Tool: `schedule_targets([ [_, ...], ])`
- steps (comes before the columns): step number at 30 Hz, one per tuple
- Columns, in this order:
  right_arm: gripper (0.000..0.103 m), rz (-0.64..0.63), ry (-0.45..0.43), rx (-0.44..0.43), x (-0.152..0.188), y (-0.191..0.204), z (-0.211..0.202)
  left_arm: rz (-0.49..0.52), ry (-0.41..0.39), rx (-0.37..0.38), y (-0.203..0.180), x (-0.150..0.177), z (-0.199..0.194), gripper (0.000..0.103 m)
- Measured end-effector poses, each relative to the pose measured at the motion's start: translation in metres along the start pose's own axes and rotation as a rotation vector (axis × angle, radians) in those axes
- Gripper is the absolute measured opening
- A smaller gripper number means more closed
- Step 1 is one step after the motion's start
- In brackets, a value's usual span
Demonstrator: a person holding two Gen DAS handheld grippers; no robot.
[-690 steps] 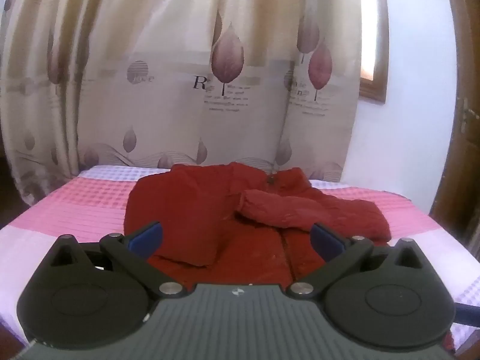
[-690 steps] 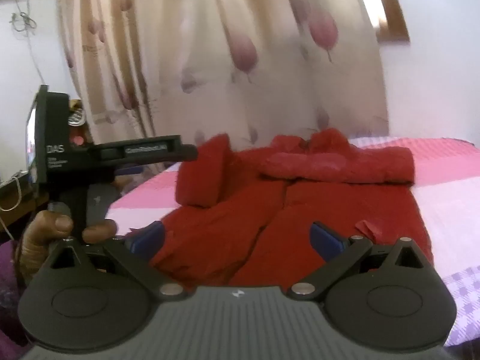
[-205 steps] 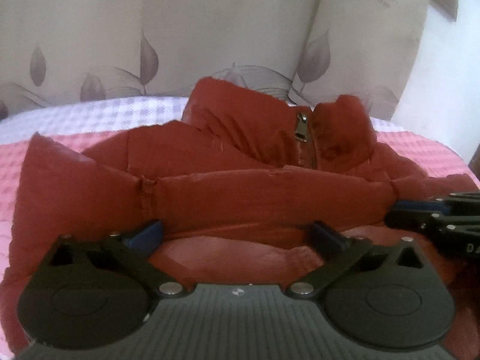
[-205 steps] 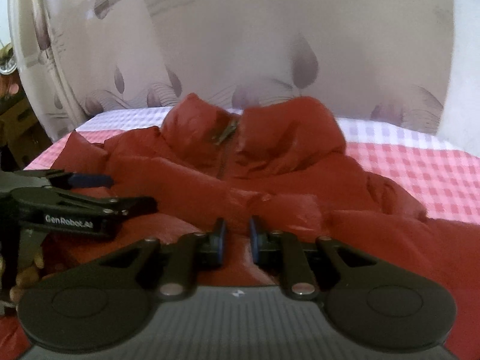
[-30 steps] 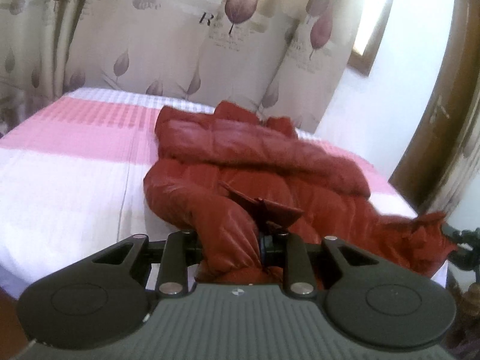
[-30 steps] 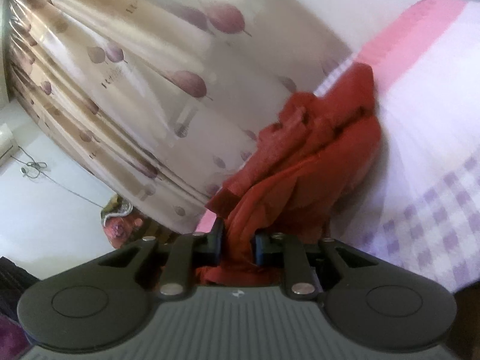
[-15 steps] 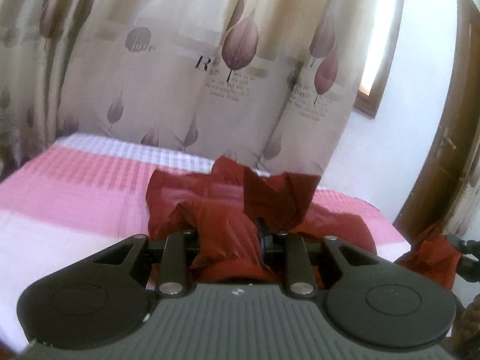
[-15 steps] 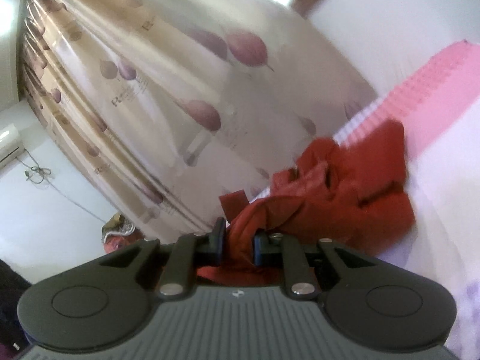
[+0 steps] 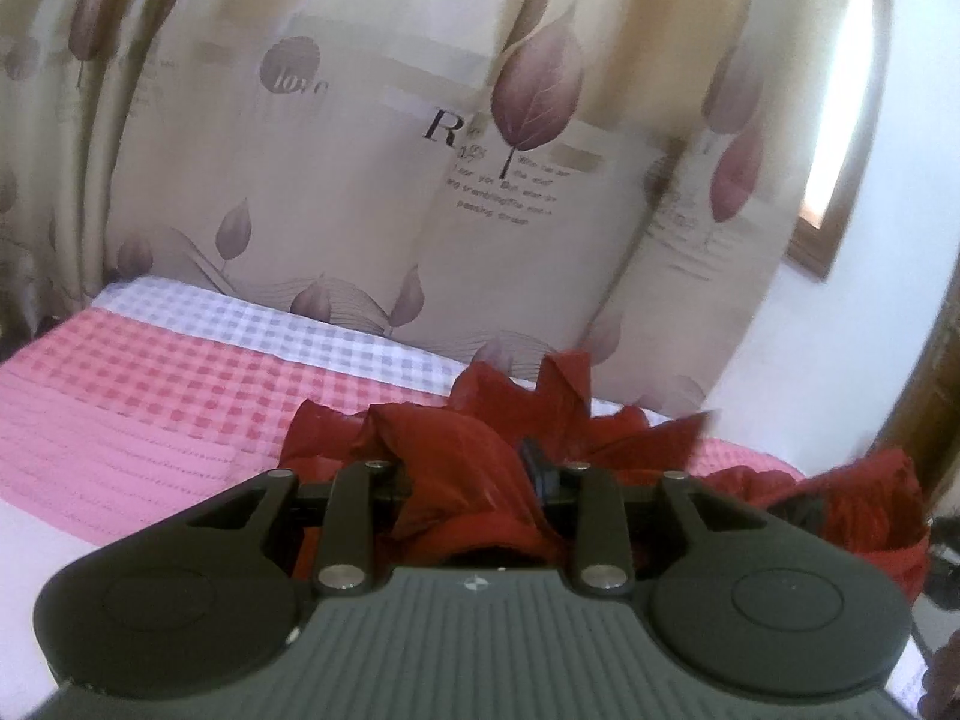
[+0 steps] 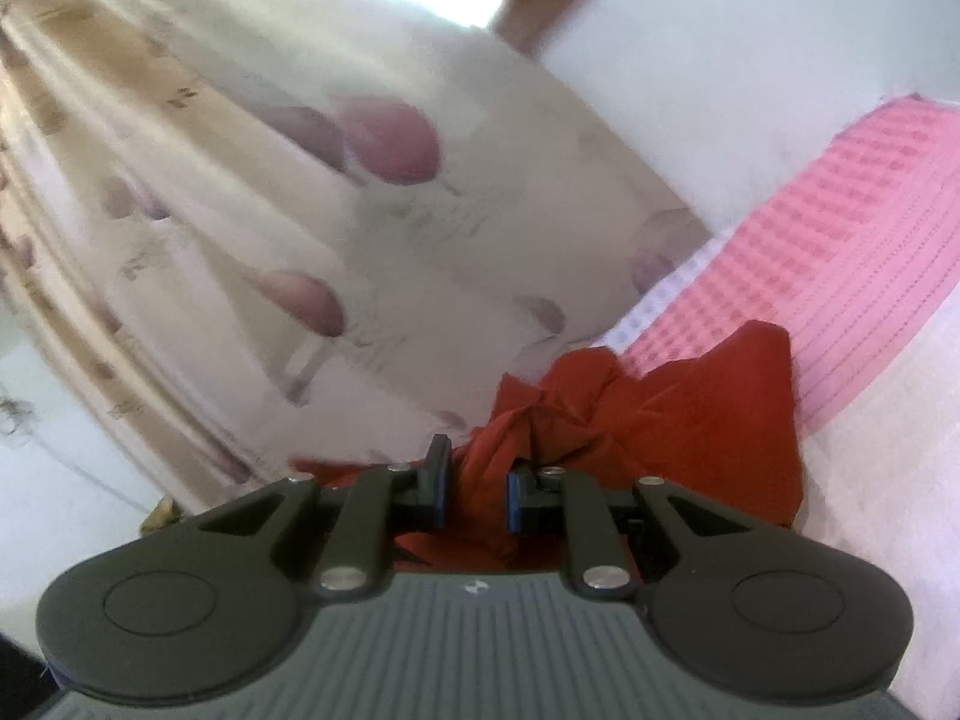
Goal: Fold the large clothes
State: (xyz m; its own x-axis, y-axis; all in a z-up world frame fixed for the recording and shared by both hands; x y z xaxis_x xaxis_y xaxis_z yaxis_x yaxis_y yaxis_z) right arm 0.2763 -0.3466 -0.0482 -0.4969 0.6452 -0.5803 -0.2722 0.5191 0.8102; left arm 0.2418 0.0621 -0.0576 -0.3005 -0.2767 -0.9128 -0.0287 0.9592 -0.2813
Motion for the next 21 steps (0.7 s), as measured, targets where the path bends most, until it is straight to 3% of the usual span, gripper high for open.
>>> schedule_targets([
  [3,0.018,0.038,-0.003,0.042,-0.003,-0.016,0.021,-0.029,0.003,-0.003,0.004,0.000,0.017,0.040],
  [9,0.022,0.107,-0.030,0.107,-0.005,-0.042,0.051,-0.059,-0.011,0.006,0.006,0.001,0.031,0.061],
  [11,0.028,0.184,-0.045,0.098,-0.010,-0.051,0.054,-0.089,-0.019,0.016,0.008,0.000,0.031,0.079],
  [12,0.034,0.224,-0.059,0.087,-0.011,-0.055,0.054,-0.099,-0.028,0.016,0.008,0.000,0.030,0.082],
  [14,0.050,0.277,-0.091,0.077,-0.015,-0.059,0.050,-0.090,-0.071,-0.004,0.008,-0.004,0.024,0.102],
  [16,0.092,0.268,-0.130,0.064,-0.020,-0.054,0.042,-0.018,-0.166,-0.062,0.004,-0.013,0.012,0.103],
  [19,0.098,0.212,-0.245,0.050,-0.034,-0.042,0.019,0.073,-0.199,-0.077,-0.006,-0.020,0.003,0.103],
  [21,0.098,0.189,-0.247,0.048,-0.038,-0.036,0.011,0.094,-0.186,-0.039,-0.017,-0.020,0.001,0.103],
])
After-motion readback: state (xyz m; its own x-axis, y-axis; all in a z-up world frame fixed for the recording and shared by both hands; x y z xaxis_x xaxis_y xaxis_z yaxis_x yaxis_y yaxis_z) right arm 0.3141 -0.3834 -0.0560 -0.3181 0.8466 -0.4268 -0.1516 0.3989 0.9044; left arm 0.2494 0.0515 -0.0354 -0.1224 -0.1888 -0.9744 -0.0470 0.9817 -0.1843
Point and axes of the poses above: each gripper's, at about its wrist camera, not at the fingertips, and z roughly the way its jaws point, y to its left, x to its underside, the point moved 8 cm from there along z, roughly the way its jaws point, and after that the axes turned 6 degrees about -y, right-handed, at the moved point
